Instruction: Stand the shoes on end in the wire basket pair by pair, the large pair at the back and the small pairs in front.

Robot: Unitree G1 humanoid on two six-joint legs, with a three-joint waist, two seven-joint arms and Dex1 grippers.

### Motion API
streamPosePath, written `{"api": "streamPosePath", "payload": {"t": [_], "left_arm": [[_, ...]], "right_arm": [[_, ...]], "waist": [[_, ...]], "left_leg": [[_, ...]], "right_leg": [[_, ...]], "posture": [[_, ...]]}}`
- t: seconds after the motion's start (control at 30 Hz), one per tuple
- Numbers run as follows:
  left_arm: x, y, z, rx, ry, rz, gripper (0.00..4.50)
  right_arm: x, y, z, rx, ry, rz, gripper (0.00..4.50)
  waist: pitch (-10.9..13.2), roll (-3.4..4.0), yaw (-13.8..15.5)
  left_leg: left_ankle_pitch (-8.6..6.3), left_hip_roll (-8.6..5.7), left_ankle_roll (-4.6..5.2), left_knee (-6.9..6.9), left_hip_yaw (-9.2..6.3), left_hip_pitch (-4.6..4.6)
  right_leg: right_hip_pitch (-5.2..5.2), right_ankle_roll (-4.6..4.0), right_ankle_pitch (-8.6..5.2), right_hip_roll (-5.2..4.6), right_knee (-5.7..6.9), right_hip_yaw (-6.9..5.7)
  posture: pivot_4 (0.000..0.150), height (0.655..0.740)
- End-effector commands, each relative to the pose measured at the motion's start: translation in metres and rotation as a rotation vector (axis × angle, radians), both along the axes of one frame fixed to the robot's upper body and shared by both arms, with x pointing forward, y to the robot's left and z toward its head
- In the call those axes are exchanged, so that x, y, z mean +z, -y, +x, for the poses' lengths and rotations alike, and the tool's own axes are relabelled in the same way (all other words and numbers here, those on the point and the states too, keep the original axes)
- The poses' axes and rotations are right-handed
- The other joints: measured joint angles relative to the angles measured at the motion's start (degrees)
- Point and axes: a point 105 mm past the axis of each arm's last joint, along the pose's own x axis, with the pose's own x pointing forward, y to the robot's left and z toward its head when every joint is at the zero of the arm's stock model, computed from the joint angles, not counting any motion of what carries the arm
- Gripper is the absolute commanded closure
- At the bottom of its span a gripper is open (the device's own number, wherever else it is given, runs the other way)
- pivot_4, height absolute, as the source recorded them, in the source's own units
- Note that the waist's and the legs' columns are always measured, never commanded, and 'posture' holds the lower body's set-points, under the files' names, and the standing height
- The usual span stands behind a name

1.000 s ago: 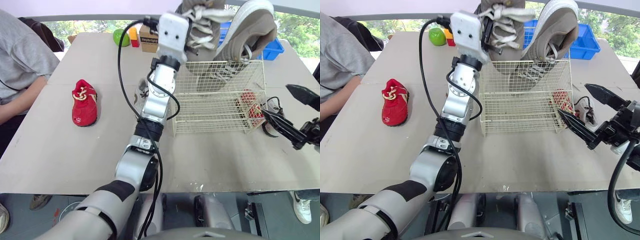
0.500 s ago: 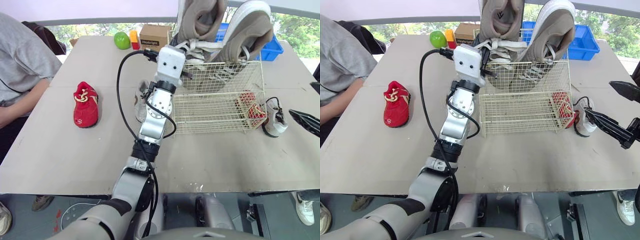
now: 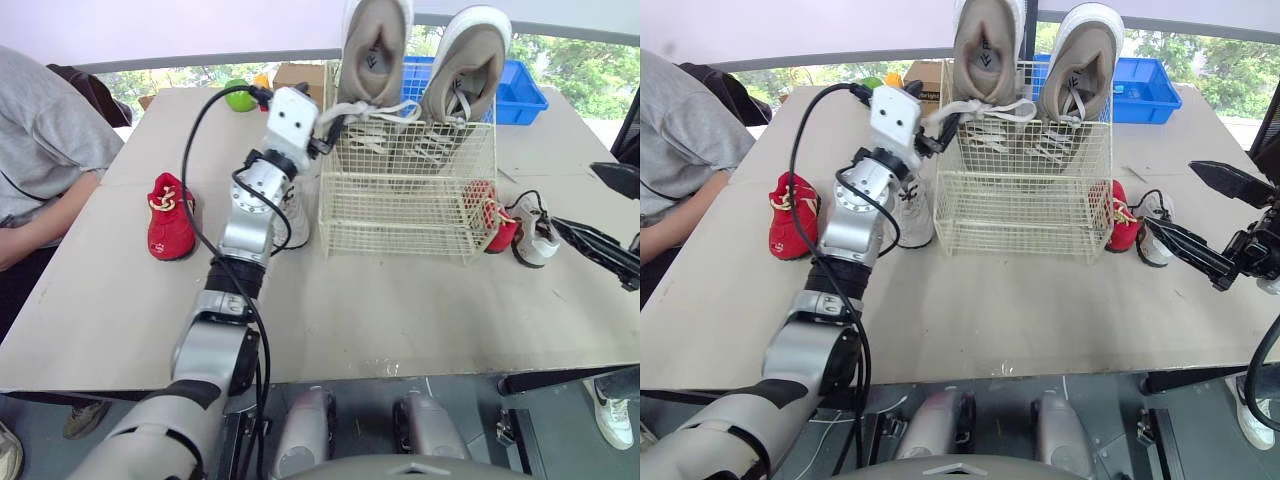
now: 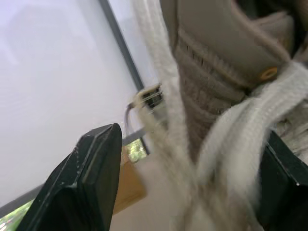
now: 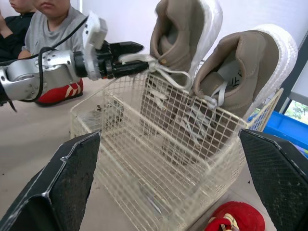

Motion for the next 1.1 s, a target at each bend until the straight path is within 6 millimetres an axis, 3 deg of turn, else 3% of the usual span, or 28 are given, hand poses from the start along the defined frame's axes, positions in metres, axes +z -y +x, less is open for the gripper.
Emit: {"api": "streamPosePath", "payload": {"t": [0.03,0.27,0.5,0.53,0.6,0.73,0.93,1.03,1.1], "left_arm": [[0.001,-0.009,0.005,-0.005,0.0,0.001,0.78],[0.029,-0.003,-0.025,-0.176,0.075,-0.228,0.78],[0.04,0.005,-0.081,-0.407,-0.035,-0.418,0.78],[0.04,0.005,-0.09,-0.445,-0.057,-0.438,0.5],[0.037,0.001,-0.1,-0.46,-0.11,-0.485,0.05],[0.032,-0.014,-0.118,-0.483,-0.204,-0.578,0.05],[0.002,0.008,-0.171,-0.748,-0.466,-0.433,0.05],[-0.014,0.015,-0.19,-0.823,-0.562,-0.307,0.05],[-0.023,0.018,-0.2,-0.867,-0.604,-0.226,0.05]], "right_arm": [[0.008,-0.007,-0.003,0.021,0.046,-0.005,0.0],[0.008,-0.016,-0.004,0.041,0.049,0.005,0.0],[0.005,-0.028,0.001,0.057,0.043,0.025,0.0],[0.005,-0.029,0.001,0.056,0.043,0.026,0.0],[0.006,-0.03,0.003,0.056,0.044,0.033,0.0],[0.007,-0.034,0.017,-0.013,0.026,0.055,0.0],[-0.015,-0.032,0.039,-0.243,-0.054,-0.027,0.0],[-0.028,-0.014,0.047,-0.381,-0.124,-0.101,0.0],[-0.037,0.011,0.051,-0.531,-0.209,-0.157,0.0]], "waist": [[0.02,-0.03,0.09],[0.14,-0.21,0.07],[0.19,-0.25,-0.17],[0.19,-0.25,-0.21],[0.19,-0.25,-0.29],[0.19,-0.25,-0.34],[0.21,-0.28,-0.32],[0.23,-0.29,0.05],[0.23,-0.28,0.2]], "left_leg": [[0.0,-0.01,0.0,0.0,0.01,-0.09],[-0.02,0.02,0.02,-0.09,-0.02,-0.44],[-0.02,0.09,0.02,-0.16,-0.14,-0.41],[-0.02,0.09,0.02,-0.16,-0.14,-0.4],[-0.02,0.1,0.01,-0.16,-0.12,-0.36],[-0.02,0.08,0.02,-0.13,-0.14,-0.34],[-0.02,0.13,0.01,-0.18,-0.11,-0.35],[-0.02,0.11,0.01,-0.17,-0.11,-0.38],[-0.02,0.08,0.01,-0.16,-0.04,-0.36]], "right_leg": [[-0.03,-0.01,0.01,0.0,-0.06,-0.01],[-0.34,0.28,0.12,-0.03,-0.16,0.02],[-0.37,0.28,0.12,-0.03,-0.12,0.07],[-0.37,0.28,0.12,-0.03,-0.12,0.08],[-0.37,0.27,0.12,-0.03,-0.11,0.14],[-0.36,0.16,0.05,-0.02,-0.11,0.15],[-0.4,0.05,-0.04,-0.04,-0.12,0.17],[-0.42,0.06,-0.07,-0.09,-0.12,0.18],[-0.43,0.05,-0.07,-0.16,-0.14,0.21]], "posture": [[0.15,0.74],[0.15,0.74],[0.15,0.74],[0.15,0.74],[0.15,0.74],[0.15,0.74],[0.15,0.74],[0.15,0.74],[0.15,0.74]]}}
